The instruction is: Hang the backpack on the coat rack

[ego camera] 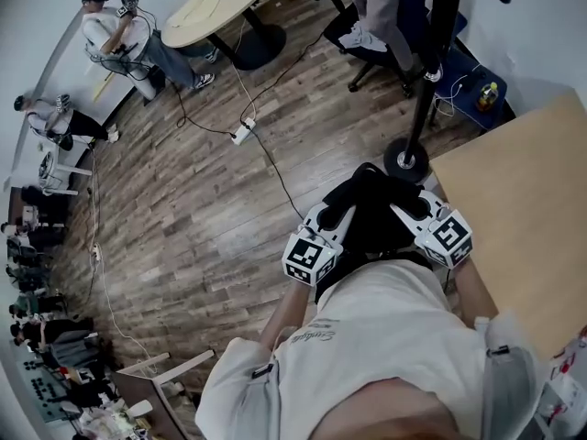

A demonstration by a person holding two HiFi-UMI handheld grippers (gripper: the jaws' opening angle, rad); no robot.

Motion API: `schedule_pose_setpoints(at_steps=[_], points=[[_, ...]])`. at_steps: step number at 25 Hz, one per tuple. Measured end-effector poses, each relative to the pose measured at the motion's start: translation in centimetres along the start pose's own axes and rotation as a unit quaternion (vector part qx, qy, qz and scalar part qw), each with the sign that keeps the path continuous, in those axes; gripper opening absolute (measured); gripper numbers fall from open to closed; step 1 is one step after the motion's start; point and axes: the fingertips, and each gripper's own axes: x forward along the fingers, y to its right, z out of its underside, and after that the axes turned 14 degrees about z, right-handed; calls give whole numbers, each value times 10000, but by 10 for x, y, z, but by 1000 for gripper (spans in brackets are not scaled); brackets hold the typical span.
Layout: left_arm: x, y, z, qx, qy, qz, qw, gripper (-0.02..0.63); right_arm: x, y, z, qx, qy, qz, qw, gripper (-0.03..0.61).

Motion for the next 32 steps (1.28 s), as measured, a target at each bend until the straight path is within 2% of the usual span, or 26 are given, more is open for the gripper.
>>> schedule_pose_setpoints(at_steps=[8, 12, 15, 20, 24, 32], points=[[22, -45, -3, -74, -56, 651, 9978, 44, 31, 24, 1, 275, -242, 426, 9984, 29], [36, -67, -7, 169, -157, 1080, 9939, 44, 47, 36, 1, 393, -312, 825, 9953, 29], [47, -90, -22, 410, -215, 1515, 9874, 44, 60, 49, -9, 580, -225, 1164, 9913, 29], [63, -120, -46, 756, -236, 2253, 9711, 44, 78, 66, -28, 864, -75, 1794, 9799, 29], [80, -138, -60, 1015, -301, 2855, 9525, 44, 87, 78, -36, 1004, -21, 2442, 9645, 29], [105, -159, -68, 1077, -460, 3793, 9178, 44, 101, 93, -42, 1040, -126, 3360, 9360, 29]])
